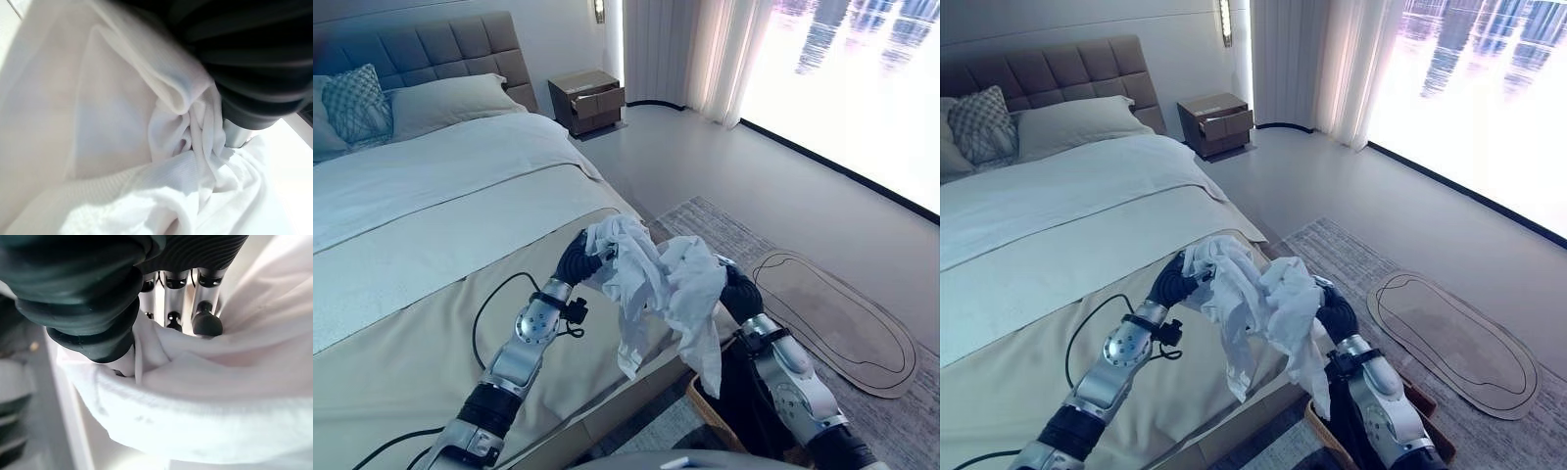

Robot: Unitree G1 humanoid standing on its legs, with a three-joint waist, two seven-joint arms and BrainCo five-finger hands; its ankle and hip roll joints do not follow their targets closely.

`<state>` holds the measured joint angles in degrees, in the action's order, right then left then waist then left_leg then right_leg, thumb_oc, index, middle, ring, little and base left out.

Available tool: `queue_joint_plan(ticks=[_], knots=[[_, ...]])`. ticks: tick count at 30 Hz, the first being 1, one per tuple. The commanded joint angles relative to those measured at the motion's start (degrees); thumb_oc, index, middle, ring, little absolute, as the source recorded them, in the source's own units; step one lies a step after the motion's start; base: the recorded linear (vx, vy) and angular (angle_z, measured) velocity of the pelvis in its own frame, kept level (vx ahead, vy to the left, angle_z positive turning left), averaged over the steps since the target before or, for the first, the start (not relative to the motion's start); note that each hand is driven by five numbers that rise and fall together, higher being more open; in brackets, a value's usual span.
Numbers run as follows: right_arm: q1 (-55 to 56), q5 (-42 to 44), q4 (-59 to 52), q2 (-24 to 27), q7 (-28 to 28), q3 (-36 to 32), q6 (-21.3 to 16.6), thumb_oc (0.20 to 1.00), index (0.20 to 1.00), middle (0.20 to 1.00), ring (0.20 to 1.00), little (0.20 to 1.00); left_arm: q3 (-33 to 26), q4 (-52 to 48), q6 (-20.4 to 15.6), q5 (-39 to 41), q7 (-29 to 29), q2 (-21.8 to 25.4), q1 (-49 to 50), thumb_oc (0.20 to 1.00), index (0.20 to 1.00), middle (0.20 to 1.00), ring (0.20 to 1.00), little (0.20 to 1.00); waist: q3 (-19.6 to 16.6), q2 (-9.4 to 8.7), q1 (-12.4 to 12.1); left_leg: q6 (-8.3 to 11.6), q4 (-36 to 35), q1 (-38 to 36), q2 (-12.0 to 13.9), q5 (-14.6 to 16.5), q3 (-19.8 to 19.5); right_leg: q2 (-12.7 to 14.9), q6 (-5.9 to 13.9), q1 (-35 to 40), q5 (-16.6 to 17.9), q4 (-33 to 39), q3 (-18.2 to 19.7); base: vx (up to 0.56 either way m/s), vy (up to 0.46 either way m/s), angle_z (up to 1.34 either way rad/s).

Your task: Pick up clothes into the bucket

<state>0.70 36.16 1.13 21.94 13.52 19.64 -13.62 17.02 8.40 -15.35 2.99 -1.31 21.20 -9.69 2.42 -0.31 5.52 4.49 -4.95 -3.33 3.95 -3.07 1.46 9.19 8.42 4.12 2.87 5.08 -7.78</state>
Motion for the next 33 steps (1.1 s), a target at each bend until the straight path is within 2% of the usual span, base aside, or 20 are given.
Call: queue_joint_plan(ticks=[1,4,6,9,14,18,19,20,21,22,28,33], knots=[[-6.1,-6.8,-5.7,-0.3,-0.2,1.1,-3.3,0.2,0.2,0.2,0.2,0.2,-1.2,-2.0,-4.0,1.2,-1.6,0.7,-6.8,0.2,0.2,0.2,0.2,0.2,-0.7,-2.81,-0.4,-1.98,4.3,2.5,-1.9,2.9,-0.4,0.9,0.89,-4.2,0.9,-5.2,0.4,-0.01,0.005,-0.04],[-6.2,-9.4,-5.4,0.1,-1.1,1.5,-3.3,0.2,0.2,0.2,0.2,0.2,-2.3,-3.9,-4.2,4.0,-1.4,0.7,-6.4,0.2,0.2,0.2,0.2,0.2,-0.6,-2.78,-0.4,-2.07,4.4,2.7,-2.0,2.9,-0.5,0.9,0.92,-4.2,1.0,-5.3,0.4,0.0,0.0,0.0],[-6.1,-18.8,-4.7,1.5,-4.1,1.1,-3.8,0.2,0.2,0.2,0.2,0.2,-4.5,-7.4,-4.8,7.8,-0.6,0.9,-5.3,0.2,0.2,0.2,0.2,0.2,-0.4,-2.7,-0.7,-2.17,4.5,2.8,-2.1,3.0,-0.6,1.0,0.94,-4.3,1.0,-5.4,0.3,0.0,0.0,0.0],[-5.8,-23.7,-5.0,2.4,-4.9,1.0,-3.7,0.2,0.2,0.2,0.2,0.2,-5.8,-10.5,-5.0,12.3,0.7,0.9,-4.9,0.2,0.2,0.2,0.2,0.2,-0.3,-2.59,-0.8,-2.25,4.6,3.0,-2.3,3.0,-0.8,1.2,0.92,-4.3,0.9,-5.4,0.1,0.0,0.0,0.0],[-9.1,-29.3,-5.5,2.7,-5.0,5.0,-3.5,0.2,0.2,0.2,0.2,0.2,-3.0,-12.1,-4.0,18.5,4.5,1.5,-7.4,0.2,0.2,0.2,0.2,0.2,-0.3,-2.37,-0.8,-2.46,4.7,2.9,-2.4,3.1,-0.8,1.2,0.91,-4.2,1.0,-5.4,0.2,0.0,0.0,0.0],[-10.3,-33.4,-4.3,2.2,-6.5,7.2,-2.9,0.2,0.2,0.2,0.2,0.2,-2.7,-14.6,-3.5,19.7,4.9,2.0,-8.3,0.2,0.2,0.2,0.2,0.2,-0.3,-2.25,-0.7,-2.56,4.7,2.9,-2.5,3.1,-0.8,1.2,0.88,-4.3,1.0,-5.5,0.4,0.0,0.0,0.0],[-10.1,-33.2,-3.9,1.9,-6.6,7.4,-2.7,0.369,0.369,0.369,0.369,0.369,-2.7,-15.0,-3.6,20.2,4.8,1.9,-8.3,0.2,0.2,0.2,0.2,0.2,-0.3,-2.23,-0.7,-2.58,4.7,2.9,-2.4,3.2,-0.8,1.2,0.87,-4.3,0.9,-5.5,0.4,0.0,0.0,0.0],[-10.0,-33.2,-3.4,1.6,-6.8,7.6,-2.6,0.589,0.589,0.589,0.589,0.589,-2.6,-15.4,-3.5,20.7,4.9,1.9,-8.4,0.2,0.2,0.2,0.2,0.2,-0.3,-2.18,-0.7,-2.62,4.7,2.8,-2.5,3.2,-0.8,1.2,0.85,-4.3,0.9,-5.5,0.4,0.0,0.0,0.0],[-10.0,-33.2,-3.3,1.6,-6.8,7.6,-2.6,0.765,0.765,0.765,0.765,0.765,-2.6,-15.4,-3.5,20.7,4.9,1.9,-8.4,0.2,0.2,0.2,0.2,0.2,-0.3,-2.19,-0.7,-2.62,4.7,2.8,-2.5,3.2,-0.8,1.2,0.85,-4.3,0.9,-5.5,0.4,0.0,0.0,0.0],[-10.0,-33.3,-2.8,1.1,-6.8,8.1,-2.4,1.0,1.0,1.0,1.0,1.0,-2.1,-16.3,-3.5,21.1,5.1,1.7,-8.7,0.2,0.2,0.2,0.2,0.2,-0.3,-2.15,-0.6,-2.67,4.7,2.7,-2.5,3.2,-0.8,1.2,0.83,-4.2,0.9,-5.5,0.5,0.0,0.0,0.0],[-11.6,-34.6,-1.3,-0.3,-8.9,9.4,-2.5,1.0,1.0,1.0,1.0,1.0,-0.4,-18.2,-3.2,22.5,5.2,1.1,-9.1,0.2,0.2,0.2,0.2,0.2,-0.1,-2.08,-0.7,-2.74,4.6,2.7,-2.5,3.2,-0.9,1.2,0.8,-4.2,0.9,-5.4,0.7,0.0,0.0,0.0],[-13.7,-40.3,-1.2,-1.9,-15.0,10.2,-3.6,1.0,1.0,1.0,1.0,1.0,1.3,-19.5,-3.1,22.8,4.1,1.4,-9.5,0.2,0.2,0.2,0.2,0.2,0.1,-1.65,-0.8,-2.83,4.6,2.7,-2.5,3.2,-0.8,1.2,0.81,-4.3,0.9,-5.4,0.7,0.0,0.0,0.0]])
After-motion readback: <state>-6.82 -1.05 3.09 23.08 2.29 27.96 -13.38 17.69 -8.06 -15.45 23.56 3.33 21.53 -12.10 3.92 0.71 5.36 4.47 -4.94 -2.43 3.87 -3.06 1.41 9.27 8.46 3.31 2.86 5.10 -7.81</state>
